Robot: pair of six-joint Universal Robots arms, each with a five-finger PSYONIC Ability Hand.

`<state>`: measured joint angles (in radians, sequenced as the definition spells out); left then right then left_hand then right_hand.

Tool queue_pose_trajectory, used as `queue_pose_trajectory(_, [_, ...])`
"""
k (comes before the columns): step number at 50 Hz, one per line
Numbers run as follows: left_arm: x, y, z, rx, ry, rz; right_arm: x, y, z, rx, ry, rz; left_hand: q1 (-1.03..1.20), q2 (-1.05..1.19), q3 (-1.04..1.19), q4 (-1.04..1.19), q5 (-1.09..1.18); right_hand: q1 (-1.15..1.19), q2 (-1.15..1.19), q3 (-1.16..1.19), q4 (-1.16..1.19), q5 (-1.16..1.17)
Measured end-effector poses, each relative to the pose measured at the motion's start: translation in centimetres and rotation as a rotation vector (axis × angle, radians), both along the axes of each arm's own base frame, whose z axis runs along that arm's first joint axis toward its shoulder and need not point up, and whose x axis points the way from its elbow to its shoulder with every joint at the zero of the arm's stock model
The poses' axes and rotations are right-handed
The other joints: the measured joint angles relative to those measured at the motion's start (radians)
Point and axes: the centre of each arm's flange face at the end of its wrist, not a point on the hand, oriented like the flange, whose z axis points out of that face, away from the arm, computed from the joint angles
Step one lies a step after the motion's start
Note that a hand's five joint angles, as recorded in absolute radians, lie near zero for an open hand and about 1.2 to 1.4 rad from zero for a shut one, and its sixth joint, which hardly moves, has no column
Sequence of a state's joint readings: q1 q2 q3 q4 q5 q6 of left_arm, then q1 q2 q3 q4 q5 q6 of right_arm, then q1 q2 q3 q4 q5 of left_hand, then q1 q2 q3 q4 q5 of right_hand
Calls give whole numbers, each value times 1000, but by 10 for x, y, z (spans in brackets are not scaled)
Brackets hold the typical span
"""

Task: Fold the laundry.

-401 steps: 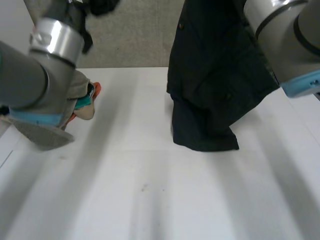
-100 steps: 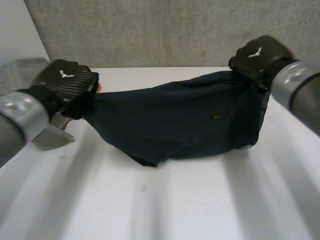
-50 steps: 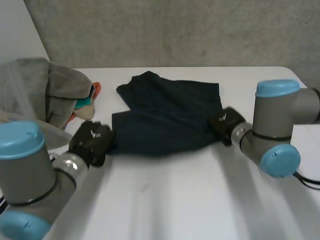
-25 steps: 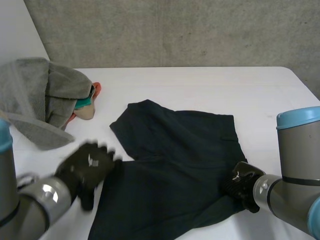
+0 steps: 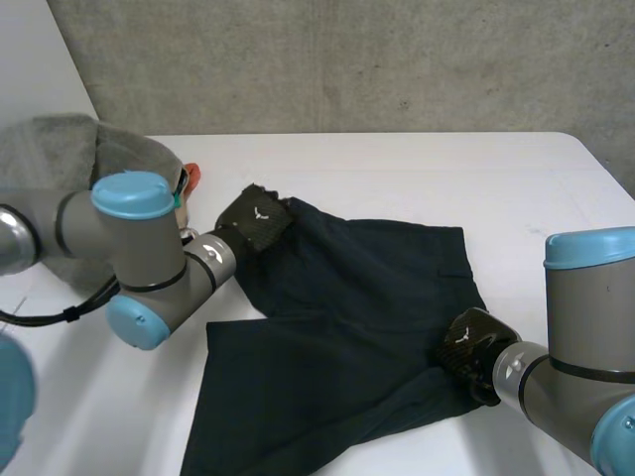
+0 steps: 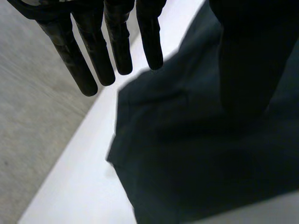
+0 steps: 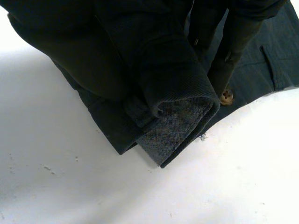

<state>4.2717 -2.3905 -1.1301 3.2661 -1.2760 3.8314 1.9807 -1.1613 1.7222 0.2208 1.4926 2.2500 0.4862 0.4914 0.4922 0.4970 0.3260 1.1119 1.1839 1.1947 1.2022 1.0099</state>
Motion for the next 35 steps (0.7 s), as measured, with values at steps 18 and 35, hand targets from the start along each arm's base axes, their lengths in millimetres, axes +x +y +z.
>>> queue_pose_trajectory(18, [18, 3, 8, -5, -74, 125, 0, -8, 2, -44, -16, -11, 682, 704, 697, 699, 660, 2, 0, 0, 0, 0])
queue_pose_trajectory(35, [72, 36, 0, 119, -205, 343, 6, 4, 6, -37, -28, 10, 682, 704, 697, 703, 660, 2, 0, 0, 0, 0])
